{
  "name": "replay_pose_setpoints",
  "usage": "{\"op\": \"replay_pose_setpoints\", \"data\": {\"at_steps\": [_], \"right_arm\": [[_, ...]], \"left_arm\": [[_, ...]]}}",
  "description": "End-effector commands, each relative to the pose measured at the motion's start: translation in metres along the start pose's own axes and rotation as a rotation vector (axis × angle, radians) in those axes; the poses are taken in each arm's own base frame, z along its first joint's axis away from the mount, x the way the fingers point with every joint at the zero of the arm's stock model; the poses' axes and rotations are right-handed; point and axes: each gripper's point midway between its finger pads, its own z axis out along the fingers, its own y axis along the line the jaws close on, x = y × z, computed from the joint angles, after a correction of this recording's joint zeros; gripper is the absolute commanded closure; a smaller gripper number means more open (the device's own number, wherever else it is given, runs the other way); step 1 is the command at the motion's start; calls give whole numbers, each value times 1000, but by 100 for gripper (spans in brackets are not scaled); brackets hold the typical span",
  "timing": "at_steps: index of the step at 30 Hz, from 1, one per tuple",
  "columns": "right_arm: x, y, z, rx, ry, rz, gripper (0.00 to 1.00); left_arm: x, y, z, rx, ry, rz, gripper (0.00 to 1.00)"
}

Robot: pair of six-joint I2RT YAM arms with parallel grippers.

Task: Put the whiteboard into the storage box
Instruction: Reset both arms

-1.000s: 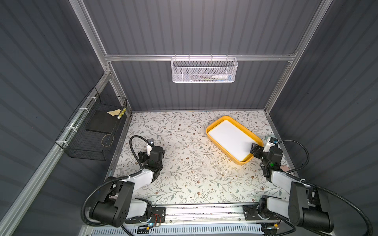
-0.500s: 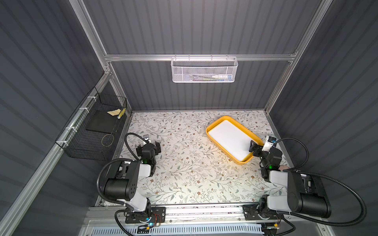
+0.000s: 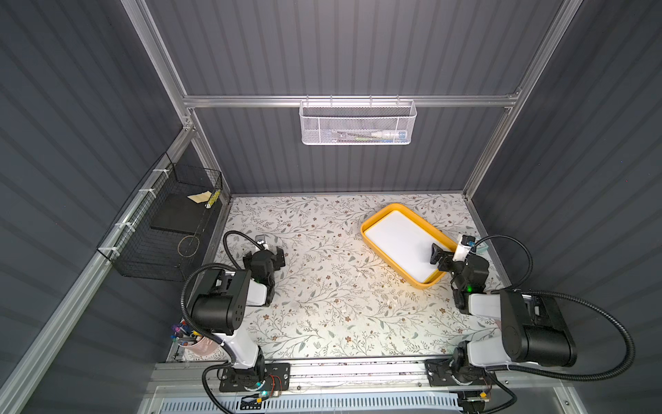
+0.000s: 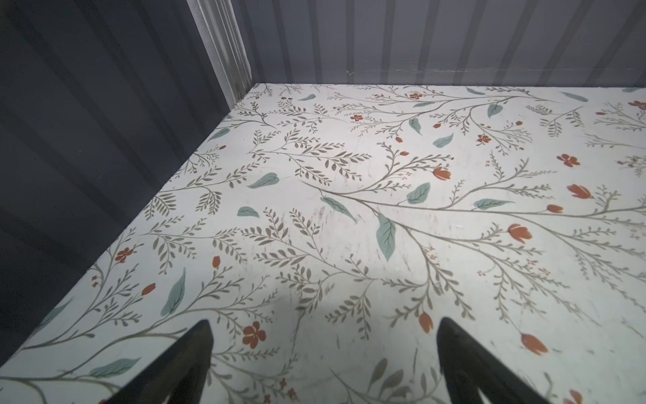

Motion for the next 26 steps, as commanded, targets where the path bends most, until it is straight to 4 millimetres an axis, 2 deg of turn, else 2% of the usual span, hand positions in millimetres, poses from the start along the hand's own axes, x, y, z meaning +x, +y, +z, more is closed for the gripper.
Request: {"op": "replay_pose_setpoints", "data": {"at_steps": [1, 15, 19, 26], "right_arm": [[-8, 0, 3, 7, -18, -25, 1], [-6, 1, 5, 28, -5, -38, 1], [-3, 18, 10, -59, 30, -83, 1], [-4, 18, 9, -56, 27, -85, 1]], "left_arm": [[-1, 4, 3, -21, 4, 7, 0], [0, 4, 3, -21, 5, 7, 0], [-1, 4, 3, -21, 4, 6, 0], [-1, 4, 3, -21, 4, 5, 0]]}}
